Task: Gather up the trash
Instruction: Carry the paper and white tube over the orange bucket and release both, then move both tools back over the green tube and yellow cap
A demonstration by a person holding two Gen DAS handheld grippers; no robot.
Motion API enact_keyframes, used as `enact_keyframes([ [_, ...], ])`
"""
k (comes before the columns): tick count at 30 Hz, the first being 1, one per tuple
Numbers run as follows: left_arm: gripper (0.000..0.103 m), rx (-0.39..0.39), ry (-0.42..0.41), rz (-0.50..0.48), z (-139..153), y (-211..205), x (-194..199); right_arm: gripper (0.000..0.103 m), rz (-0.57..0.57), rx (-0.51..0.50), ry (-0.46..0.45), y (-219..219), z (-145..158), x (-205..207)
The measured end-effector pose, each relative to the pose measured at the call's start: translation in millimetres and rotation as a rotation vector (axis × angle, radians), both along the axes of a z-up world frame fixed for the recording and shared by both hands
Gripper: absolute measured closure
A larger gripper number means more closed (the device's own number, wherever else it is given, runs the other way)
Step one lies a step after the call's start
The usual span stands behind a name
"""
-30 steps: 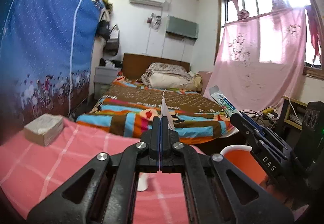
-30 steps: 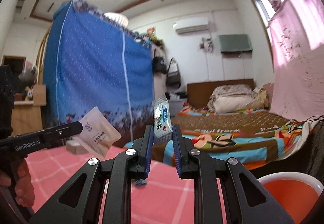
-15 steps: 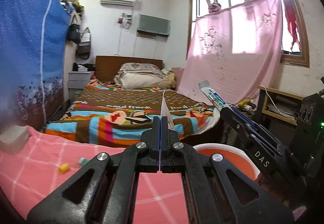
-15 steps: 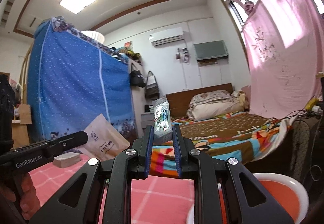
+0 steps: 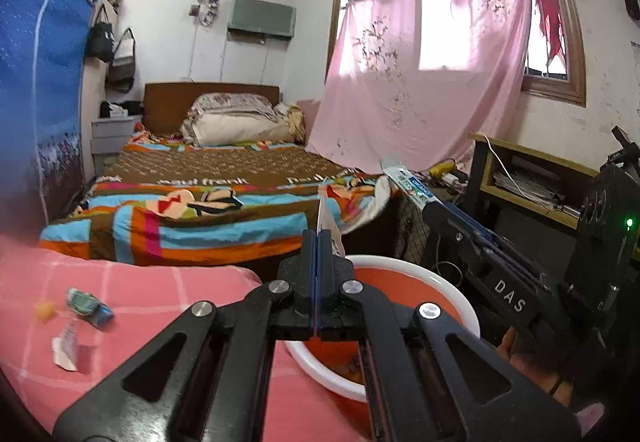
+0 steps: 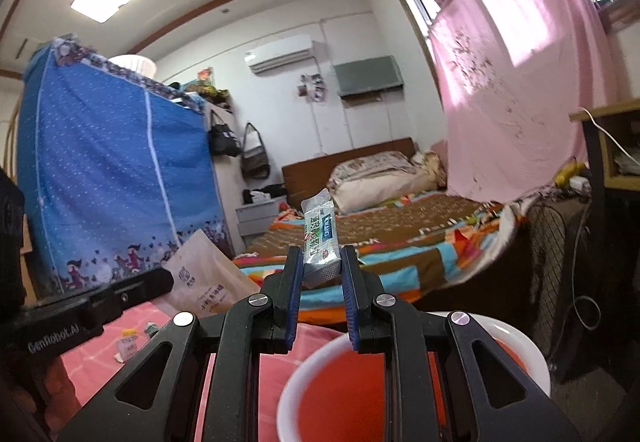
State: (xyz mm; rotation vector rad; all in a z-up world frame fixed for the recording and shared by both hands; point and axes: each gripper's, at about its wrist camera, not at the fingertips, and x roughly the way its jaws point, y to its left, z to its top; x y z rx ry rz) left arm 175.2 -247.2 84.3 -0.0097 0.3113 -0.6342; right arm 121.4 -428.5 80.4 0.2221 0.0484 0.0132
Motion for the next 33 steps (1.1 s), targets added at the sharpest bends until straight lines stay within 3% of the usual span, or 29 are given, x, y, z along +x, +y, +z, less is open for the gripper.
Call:
enact_keyframes([
  [22,0.099,0.055,0.189,-0.055,-26.5,-54.3,14.4,0.084,-0.095,0.089,0.162,-37.1,-19.1,4.7],
  [33,0.089,0.034,0.228,-0.050,-27.3,-57.9,20.5,0.084,-0.108,0.107,0.196,-39.7,-21.7,7.3],
])
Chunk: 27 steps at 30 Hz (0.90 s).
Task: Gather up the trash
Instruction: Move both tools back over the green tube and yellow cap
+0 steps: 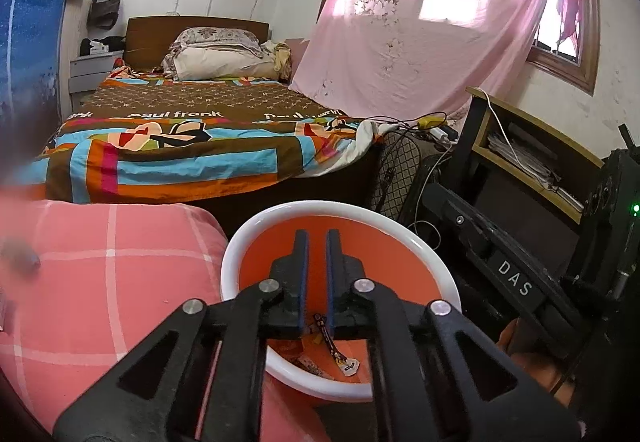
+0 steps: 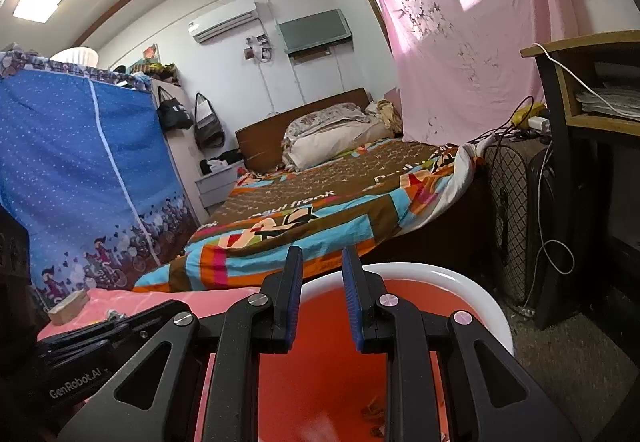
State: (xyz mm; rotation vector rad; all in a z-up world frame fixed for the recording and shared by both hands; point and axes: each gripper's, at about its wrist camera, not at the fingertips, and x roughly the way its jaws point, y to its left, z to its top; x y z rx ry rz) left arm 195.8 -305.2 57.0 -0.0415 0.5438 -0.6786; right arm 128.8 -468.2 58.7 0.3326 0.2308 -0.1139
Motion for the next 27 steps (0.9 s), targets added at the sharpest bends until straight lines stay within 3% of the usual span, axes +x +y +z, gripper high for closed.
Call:
enact_keyframes([
  [12,0.074,-0.027,-0.020,0.117,9.2,31.8,4.3,0.081,0.004,-0.009,-0.023,5.4,6.1,2.7],
  [14,0.068,-0.031,-0.029,0.141,12.1,42.1,6.0,0.071,0.011,-0.013,-0.033,10.0,8.8,5.6],
  [22,0.044,-0.067,-0.086,0.302,25.9,102.0,6.5,0.054,0.055,-0.048,-0.089,44.5,20.1,16.7],
  [24,0.035,-0.070,-0.104,0.348,28.8,118.6,6.0,0.041,0.065,-0.056,-0.103,53.8,21.8,18.6],
  [25,0.032,-0.070,-0.114,0.375,30.2,127.8,5.0,0.028,0.074,-0.056,-0.118,59.6,23.1,19.7],
  [27,0.020,-0.071,-0.135,0.417,31.5,141.8,2.8,0.022,0.097,-0.053,-0.151,69.5,25.1,19.7],
])
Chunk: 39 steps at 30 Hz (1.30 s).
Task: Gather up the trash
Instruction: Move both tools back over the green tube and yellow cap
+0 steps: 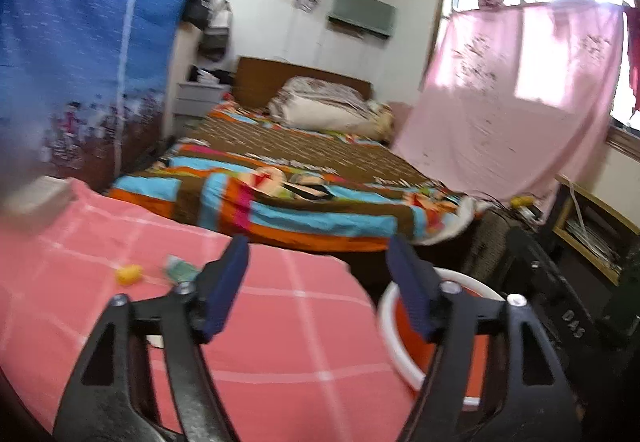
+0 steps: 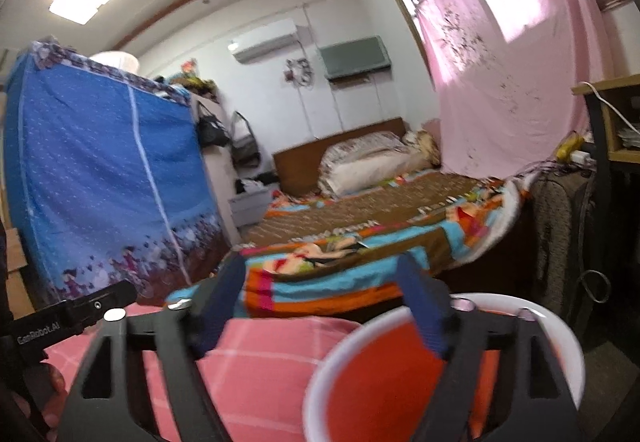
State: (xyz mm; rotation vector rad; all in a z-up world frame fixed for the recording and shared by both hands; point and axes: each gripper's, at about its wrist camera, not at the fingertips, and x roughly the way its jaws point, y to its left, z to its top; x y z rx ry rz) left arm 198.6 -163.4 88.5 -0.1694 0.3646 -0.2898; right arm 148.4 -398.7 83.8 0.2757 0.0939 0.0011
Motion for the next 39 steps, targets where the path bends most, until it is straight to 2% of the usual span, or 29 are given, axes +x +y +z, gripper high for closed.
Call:
enact_keyframes([
  [1,0.016,-0.001,-0.014,0.029,0.6,9.3,-2.1,0.021,0.013,-0.002,-0.016,6.2,1.7,0.6],
  [3,0.000,-0.014,-0.039,0.067,0.4,25.2,-5.3,0.015,0.040,-0.010,-0.049,18.1,4.6,1.2],
  [5,0.000,-0.040,-0.062,0.105,-0.4,40.7,-9.0,0.000,0.057,-0.013,-0.081,27.5,6.5,0.6],
  [7,0.000,-0.058,-0.076,0.148,-1.4,57.0,-13.8,0.000,0.076,-0.023,-0.132,39.7,8.6,-1.8],
  [10,0.000,-0.039,-0.087,0.194,-1.7,75.2,-15.5,0.000,0.110,-0.059,-0.180,60.4,11.9,-3.3],
  [21,0.000,0.020,-0.145,0.317,-10.0,129.2,-24.5,0.000,0.183,-0.151,-0.230,117.8,8.7,7.9],
  [26,0.000,0.040,-0.132,0.315,-19.9,138.8,-22.5,0.000,0.199,-0.179,-0.202,133.1,3.7,20.1],
  [32,0.000,0.063,-0.055,0.294,-32.3,139.5,-4.7,0.000,0.229,-0.252,-0.095,143.9,-4.5,42.2],
  [39,0.000,0.061,0.007,0.263,-37.2,143.0,16.8,0.000,0.271,-0.261,0.015,149.2,-15.6,65.0],
])
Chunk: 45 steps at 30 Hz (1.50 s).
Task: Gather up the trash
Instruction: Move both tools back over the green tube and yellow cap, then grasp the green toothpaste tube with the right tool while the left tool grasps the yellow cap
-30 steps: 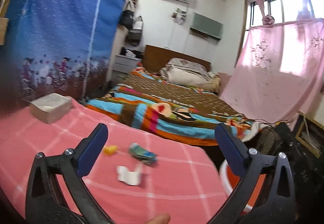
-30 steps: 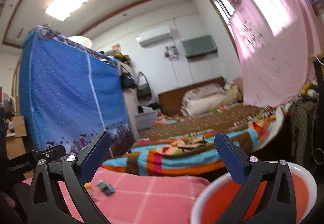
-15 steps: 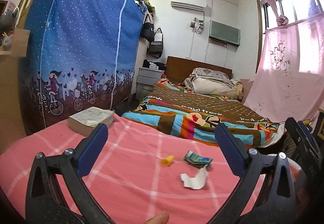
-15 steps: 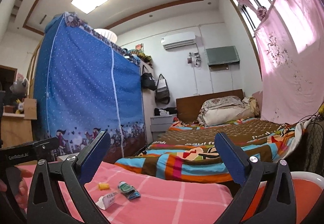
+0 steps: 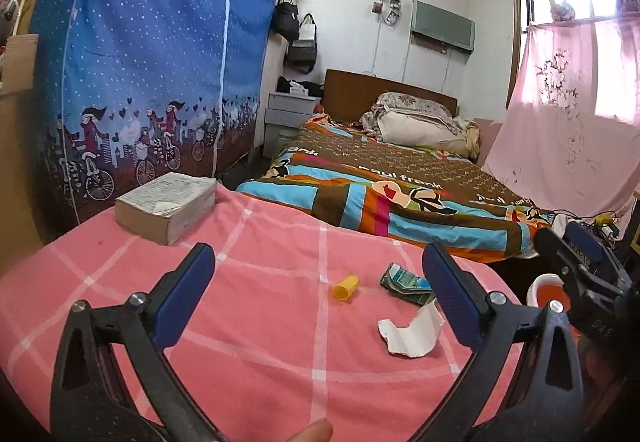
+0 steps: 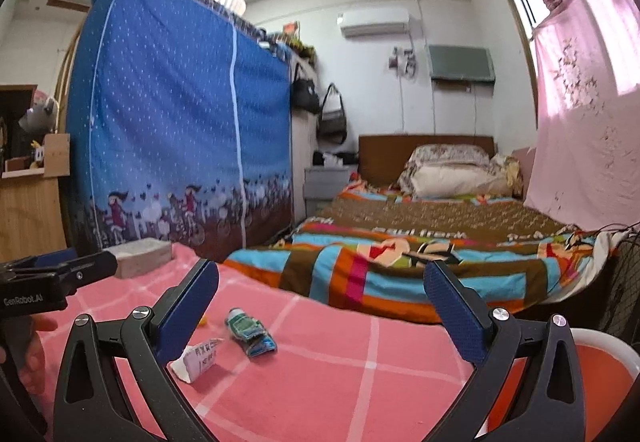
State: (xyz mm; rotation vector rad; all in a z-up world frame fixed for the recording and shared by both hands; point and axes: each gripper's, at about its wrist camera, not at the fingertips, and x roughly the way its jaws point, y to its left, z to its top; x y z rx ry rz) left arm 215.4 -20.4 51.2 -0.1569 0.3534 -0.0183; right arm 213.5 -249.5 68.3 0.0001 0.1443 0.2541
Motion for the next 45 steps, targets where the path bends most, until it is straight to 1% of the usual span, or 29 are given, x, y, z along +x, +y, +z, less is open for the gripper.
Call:
enact_keyframes([
  [1,0.000,0.003,0.008,-0.005,-0.2,0.4,2.8,0.000,0.005,0.000,0.017,1.3,-1.2,4.4],
  [3,0.003,0.012,0.030,-0.018,-0.9,2.0,11.5,0.004,0.022,-0.009,0.053,5.9,-4.3,13.8],
  [4,0.004,0.017,0.051,-0.026,-2.2,3.0,17.6,0.011,0.029,-0.017,0.073,8.5,-5.4,18.6],
  [5,0.008,0.019,0.066,-0.032,-3.3,5.4,22.6,0.020,0.038,-0.028,0.102,12.3,-7.3,25.1],
  [6,0.014,0.021,0.090,-0.044,-4.8,7.3,28.5,0.022,0.044,-0.035,0.122,13.3,-8.2,29.6],
  [7,0.019,0.020,0.114,-0.058,-6.5,6.8,33.5,0.025,0.053,-0.052,0.160,17.0,-11.2,36.7],
  [8,0.026,0.017,0.150,-0.082,-9.5,6.5,40.5,0.030,0.063,-0.064,0.189,20.0,-13.3,41.5],
  [9,0.031,0.012,0.177,-0.101,-12.5,6.6,45.8,0.034,0.079,-0.078,0.229,23.3,-16.7,48.3],
  [10,0.034,0.006,0.204,-0.121,-15.8,7.3,50.6,0.040,0.087,-0.083,0.250,24.7,-18.9,51.5],
  [12,0.044,-0.007,0.262,-0.161,-23.2,5.7,60.0,0.042,0.104,-0.089,0.290,26.8,-23.2,57.2],
  [13,0.047,-0.009,0.288,-0.178,-25.8,4.2,63.9,0.046,0.114,-0.092,0.314,28.2,-25.7,60.9],
  [14,0.052,-0.011,0.314,-0.195,-28.6,2.0,67.9,0.054,0.130,-0.096,0.342,30.8,-29.0,65.3],
  [15,0.056,-0.011,0.339,-0.213,-31.1,-0.6,71.3,0.058,0.148,-0.102,0.373,33.4,-32.3,69.5],
  [16,0.057,-0.011,0.350,-0.222,-32.6,-2.1,72.2,0.062,0.156,-0.106,0.387,34.8,-33.7,71.2],
  [18,0.058,-0.012,0.373,-0.243,-34.6,-4.5,75.3,0.062,0.189,-0.125,0.421,40.0,-38.1,73.5],
  [23,0.059,-0.014,0.400,-0.272,-37.1,-11.7,82.8,0.062,0.241,-0.173,0.453,52.0,-41.7,73.9],
  [25,0.063,-0.009,0.419,-0.277,-39.6,-14.1,88.0,0.062,0.241,-0.183,0.467,53.8,-43.4,75.1],
  [27,0.071,-0.007,0.440,-0.286,-42.2,-15.9,93.1,0.063,0.240,-0.175,0.487,52.4,-44.6,78.7],
  [29,0.076,-0.002,0.463,-0.293,-45.9,-18.0,95.5,0.067,0.241,-0.166,0.508,51.7,-46.0,82.4],
  [31,0.083,-0.003,0.470,-0.295,-46.8,-17.3,95.8,0.072,0.257,-0.178,0.534,55.9,-49.0,85.8],
  [32,0.083,-0.007,0.469,-0.299,-46.6,-16.9,95.4,0.076,0.265,-0.188,0.539,58.5,-49.9,86.1],
  [34,0.083,-0.012,0.466,-0.304,-46.7,-16.1,94.9,0.081,0.277,-0.220,0.541,65.2,-51.5,84.0],
  [37,0.083,-0.008,0.459,-0.312,-47.2,-17.0,93.5,0.083,0.273,-0.234,0.536,67.6,-52.7,82.0],
  [41,0.083,-0.017,0.435,-0.325,-44.8,-14.5,89.8,0.084,0.249,-0.187,0.508,57.1,-47.9,79.6],
  [45,0.083,-0.051,0.413,-0.328,-42.9,-8.1,87.1,0.084,0.206,-0.078,0.490,35.1,-42.5,81.9],
])
